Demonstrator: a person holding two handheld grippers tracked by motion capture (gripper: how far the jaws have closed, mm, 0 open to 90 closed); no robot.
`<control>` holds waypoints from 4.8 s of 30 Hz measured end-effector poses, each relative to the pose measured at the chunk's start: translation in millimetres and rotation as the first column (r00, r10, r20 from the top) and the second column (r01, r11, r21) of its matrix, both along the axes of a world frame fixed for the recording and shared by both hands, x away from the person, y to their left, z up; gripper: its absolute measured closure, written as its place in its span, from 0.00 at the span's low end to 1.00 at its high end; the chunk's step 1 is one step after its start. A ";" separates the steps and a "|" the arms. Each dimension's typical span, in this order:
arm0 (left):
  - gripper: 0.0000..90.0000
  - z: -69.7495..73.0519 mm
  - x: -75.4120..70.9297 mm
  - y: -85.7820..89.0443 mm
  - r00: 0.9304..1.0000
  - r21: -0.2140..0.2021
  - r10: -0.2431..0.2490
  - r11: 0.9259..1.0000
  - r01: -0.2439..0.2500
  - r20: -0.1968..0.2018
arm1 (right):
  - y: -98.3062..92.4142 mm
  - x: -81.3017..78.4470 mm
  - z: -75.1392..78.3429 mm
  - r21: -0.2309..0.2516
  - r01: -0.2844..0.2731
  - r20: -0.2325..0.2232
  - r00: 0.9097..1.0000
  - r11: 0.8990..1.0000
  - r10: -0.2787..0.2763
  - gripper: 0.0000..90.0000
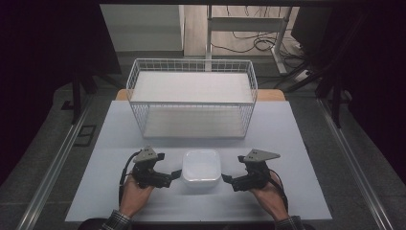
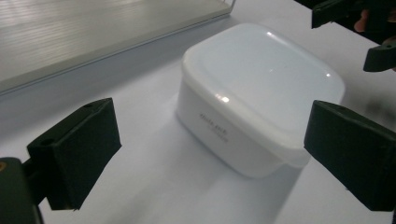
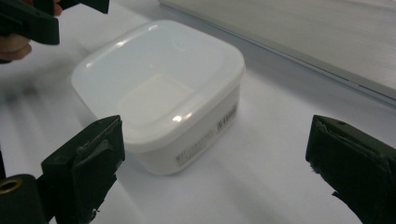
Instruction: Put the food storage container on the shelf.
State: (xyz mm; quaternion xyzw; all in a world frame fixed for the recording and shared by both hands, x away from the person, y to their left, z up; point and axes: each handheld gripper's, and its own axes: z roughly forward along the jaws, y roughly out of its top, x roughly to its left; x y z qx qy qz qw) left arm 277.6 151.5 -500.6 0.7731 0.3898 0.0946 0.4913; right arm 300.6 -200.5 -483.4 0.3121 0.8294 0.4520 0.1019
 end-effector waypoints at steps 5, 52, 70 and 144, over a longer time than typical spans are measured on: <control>0.01 3.8 3.9 -9.0 1.000 -0.001 -0.009 1.000 0.009 -0.002 | 8.0 4.9 5.3 -0.002 -0.011 -0.027 1.000 1.000 0.011 0.05; 0.88 -2.1 -11.0 -23.8 0.996 -0.023 0.030 0.999 -0.032 -0.079 | 27.6 -3.2 12.0 -0.043 0.100 -0.118 0.987 0.994 -0.105 0.85; 0.88 18.9 16.2 -7.8 0.997 -0.061 0.072 0.995 -0.074 -0.034 | 40.4 20.9 25.9 0.020 0.112 -0.056 0.992 0.993 -0.111 0.85; 0.22 1.2 29.5 20.0 0.987 -0.062 0.156 0.986 -0.154 0.041 | 69.1 81.9 23.9 0.047 0.093 0.033 0.995 0.995 -0.094 0.99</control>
